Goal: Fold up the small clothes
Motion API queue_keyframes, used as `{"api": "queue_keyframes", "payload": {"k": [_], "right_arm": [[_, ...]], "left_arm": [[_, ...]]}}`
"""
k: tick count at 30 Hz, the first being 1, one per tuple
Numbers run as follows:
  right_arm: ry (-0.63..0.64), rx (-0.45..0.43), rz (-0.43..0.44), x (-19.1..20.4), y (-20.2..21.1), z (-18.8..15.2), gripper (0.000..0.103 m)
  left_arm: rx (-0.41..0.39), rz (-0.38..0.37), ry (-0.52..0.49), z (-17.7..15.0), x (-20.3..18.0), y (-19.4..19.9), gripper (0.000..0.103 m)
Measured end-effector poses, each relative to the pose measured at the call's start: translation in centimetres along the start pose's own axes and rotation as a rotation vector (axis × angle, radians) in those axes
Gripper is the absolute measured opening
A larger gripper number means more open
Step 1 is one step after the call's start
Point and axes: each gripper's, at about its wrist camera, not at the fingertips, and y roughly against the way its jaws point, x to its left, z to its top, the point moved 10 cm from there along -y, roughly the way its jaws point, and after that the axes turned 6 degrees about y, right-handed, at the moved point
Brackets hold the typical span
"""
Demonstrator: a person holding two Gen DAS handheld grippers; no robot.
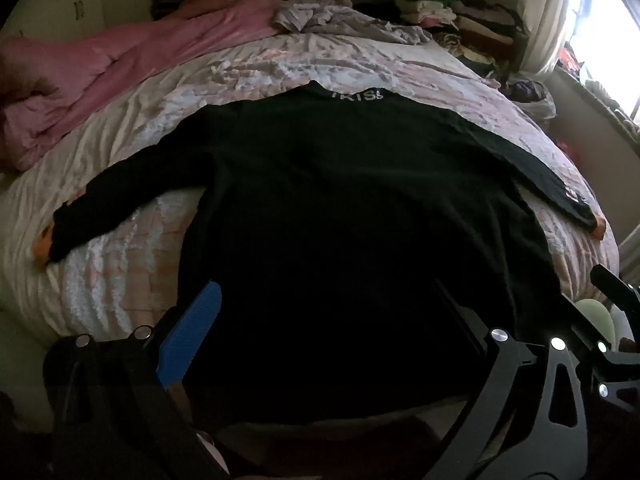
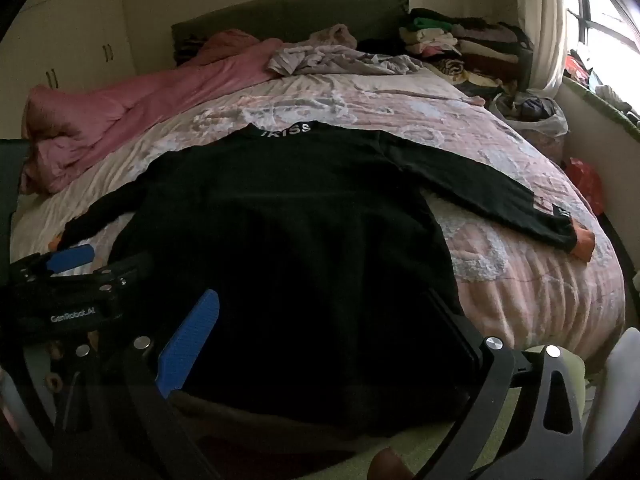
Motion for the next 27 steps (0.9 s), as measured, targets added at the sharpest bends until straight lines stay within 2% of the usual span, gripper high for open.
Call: {"api": "queue_keyframes", "payload": {"k": [27], "right_arm": [[0.023, 0.01, -0.006, 0.7, 0.5, 0.1, 0.099]], "left_arm": [[-0.008, -0.004, 0.003, 0.4, 0.2, 0.4, 0.094]]}}
